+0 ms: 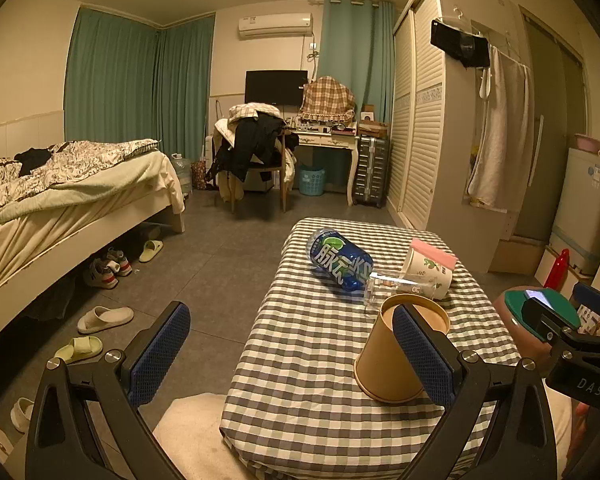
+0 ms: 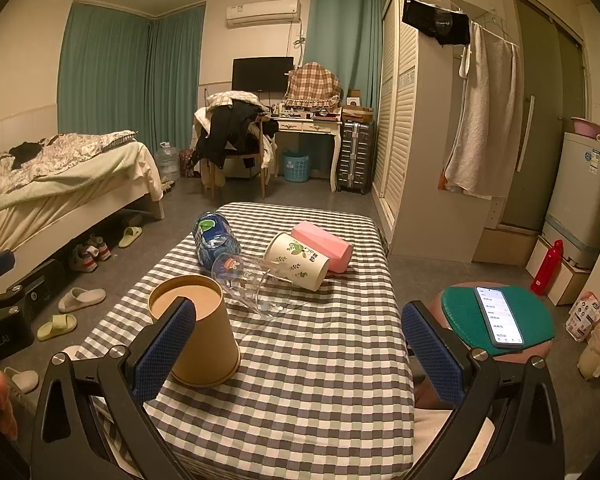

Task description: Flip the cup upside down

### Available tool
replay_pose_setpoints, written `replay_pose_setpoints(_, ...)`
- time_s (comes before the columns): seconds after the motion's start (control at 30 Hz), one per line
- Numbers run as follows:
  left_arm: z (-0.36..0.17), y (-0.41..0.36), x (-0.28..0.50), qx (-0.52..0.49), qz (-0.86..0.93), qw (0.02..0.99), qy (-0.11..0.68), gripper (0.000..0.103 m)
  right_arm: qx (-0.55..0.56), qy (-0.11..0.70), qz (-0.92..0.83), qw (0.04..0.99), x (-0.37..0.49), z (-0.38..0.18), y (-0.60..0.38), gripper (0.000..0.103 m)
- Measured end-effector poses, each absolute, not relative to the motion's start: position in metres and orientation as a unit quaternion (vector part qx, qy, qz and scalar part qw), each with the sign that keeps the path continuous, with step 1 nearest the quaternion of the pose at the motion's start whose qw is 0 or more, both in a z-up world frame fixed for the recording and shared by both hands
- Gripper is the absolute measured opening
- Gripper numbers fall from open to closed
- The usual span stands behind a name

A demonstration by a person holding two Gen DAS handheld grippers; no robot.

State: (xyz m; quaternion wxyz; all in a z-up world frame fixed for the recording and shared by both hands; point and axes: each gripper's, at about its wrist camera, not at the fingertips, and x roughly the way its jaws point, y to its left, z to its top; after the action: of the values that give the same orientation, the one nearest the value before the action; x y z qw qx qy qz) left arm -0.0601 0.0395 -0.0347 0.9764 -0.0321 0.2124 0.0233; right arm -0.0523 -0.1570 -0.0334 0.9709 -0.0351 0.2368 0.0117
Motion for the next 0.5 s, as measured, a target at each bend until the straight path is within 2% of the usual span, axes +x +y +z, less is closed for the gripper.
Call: replay_pose_setpoints(0.5, -0.0358, 0.0393, -0.0613, -0.029, 0.024, 0.976, 0.215, 0.103, -0.036, 0.241, 0.011, 0.97, -0.0512, -0.0377, -0.1566, 0.103)
